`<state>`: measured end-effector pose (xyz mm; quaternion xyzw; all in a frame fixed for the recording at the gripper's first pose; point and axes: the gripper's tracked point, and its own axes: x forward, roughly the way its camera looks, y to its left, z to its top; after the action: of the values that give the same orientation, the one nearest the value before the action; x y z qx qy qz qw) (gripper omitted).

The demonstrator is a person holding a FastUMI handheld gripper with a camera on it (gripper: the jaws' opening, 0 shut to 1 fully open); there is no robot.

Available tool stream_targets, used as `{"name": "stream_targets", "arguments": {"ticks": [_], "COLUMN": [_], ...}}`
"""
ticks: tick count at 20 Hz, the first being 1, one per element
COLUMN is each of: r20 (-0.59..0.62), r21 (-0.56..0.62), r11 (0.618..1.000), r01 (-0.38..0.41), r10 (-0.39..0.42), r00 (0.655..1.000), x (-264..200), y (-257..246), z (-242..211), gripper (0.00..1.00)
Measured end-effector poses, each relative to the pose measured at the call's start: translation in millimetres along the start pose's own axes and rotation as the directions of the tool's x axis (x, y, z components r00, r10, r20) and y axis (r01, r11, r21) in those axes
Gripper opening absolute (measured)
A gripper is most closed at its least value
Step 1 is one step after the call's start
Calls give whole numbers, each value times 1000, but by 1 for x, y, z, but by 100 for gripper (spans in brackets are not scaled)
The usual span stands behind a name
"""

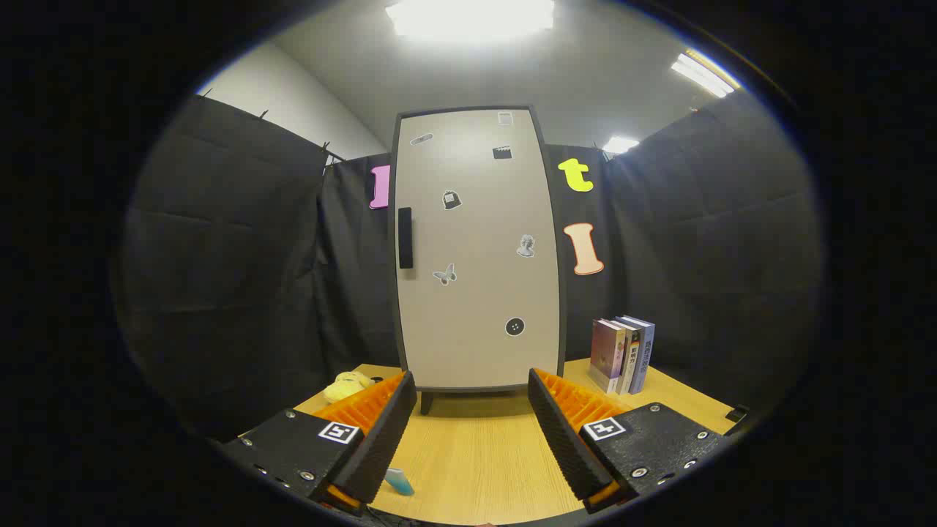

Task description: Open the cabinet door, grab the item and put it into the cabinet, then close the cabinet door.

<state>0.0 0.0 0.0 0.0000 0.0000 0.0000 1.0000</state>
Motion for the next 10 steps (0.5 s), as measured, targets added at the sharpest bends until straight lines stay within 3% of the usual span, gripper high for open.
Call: {"name": "stream_targets", "arguments": {"ticks": [10], "r20": [-7], "r21": [17], "r11": [1000], "r01": [-7], "r10": [7], "r00": [1000], "x": [2], "y": [0], "z": [-1], "gripper": [95]}}
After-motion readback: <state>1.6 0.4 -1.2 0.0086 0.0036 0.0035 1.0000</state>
